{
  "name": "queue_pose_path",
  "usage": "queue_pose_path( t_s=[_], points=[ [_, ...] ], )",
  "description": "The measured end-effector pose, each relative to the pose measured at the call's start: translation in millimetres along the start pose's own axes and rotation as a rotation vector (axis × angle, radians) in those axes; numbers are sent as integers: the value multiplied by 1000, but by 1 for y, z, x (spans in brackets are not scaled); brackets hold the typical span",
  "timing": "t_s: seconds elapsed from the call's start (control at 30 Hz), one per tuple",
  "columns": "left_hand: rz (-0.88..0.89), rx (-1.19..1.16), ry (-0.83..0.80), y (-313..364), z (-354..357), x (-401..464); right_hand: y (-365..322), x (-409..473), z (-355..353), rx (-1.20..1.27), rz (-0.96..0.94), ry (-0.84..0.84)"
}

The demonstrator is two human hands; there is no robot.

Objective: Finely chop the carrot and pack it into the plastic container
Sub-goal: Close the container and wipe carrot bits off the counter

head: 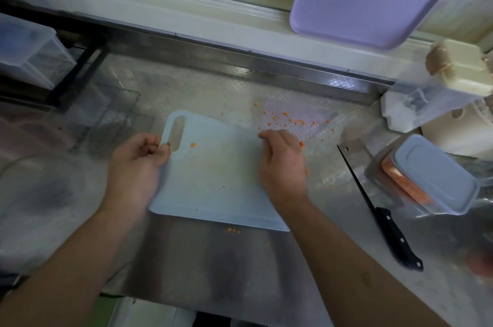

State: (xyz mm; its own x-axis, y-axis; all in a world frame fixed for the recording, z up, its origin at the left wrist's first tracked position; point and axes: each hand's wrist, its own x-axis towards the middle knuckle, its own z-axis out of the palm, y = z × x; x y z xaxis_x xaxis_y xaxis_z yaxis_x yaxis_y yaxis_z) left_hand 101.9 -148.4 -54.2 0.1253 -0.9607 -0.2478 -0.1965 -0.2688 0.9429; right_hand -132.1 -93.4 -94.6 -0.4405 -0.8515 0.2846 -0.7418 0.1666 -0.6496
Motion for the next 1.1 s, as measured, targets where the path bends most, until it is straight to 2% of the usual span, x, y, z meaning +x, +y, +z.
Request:
queue_pose_path(
  t_s=[0.1, 0.23, 0.43, 0.53, 0.67, 0.77, 0.8, 0.9, 0.93, 1.1],
  points=[
    [-2, -19, 2, 1, 6, -5, -56, -11, 22, 23, -102, -58],
    [-14, -68, -39, 2, 7, -9, -97, -16, 49, -81, -106, -132],
    [4, -42, -19, 0, 1, -5, -46, 5, 45, -140, -27, -63],
    [12, -16, -18, -2, -3, -1, 0, 19, 28, -196, 46, 19],
    [3, -26, -20, -2, -6, 2, 35, 27, 1, -183, 197, 26],
    [-13, -65, -8, 0, -6, 3, 18, 10, -5, -188, 61, 109],
    [-11, -68, -6, 1, -5, 2, 6, -1, -4, -168, -23, 74],
    [-14, -91, -16, 3, -2, 0, -24, -38, 1, -129, -205, -186],
    [-12, -87, -21, 3, -3, 0, -23, -45, 3, -151, -207, -209],
    [-7, -98, -9, 2, -11, 4, 25, -33, -4, -238, -3, -31]
  ],
)
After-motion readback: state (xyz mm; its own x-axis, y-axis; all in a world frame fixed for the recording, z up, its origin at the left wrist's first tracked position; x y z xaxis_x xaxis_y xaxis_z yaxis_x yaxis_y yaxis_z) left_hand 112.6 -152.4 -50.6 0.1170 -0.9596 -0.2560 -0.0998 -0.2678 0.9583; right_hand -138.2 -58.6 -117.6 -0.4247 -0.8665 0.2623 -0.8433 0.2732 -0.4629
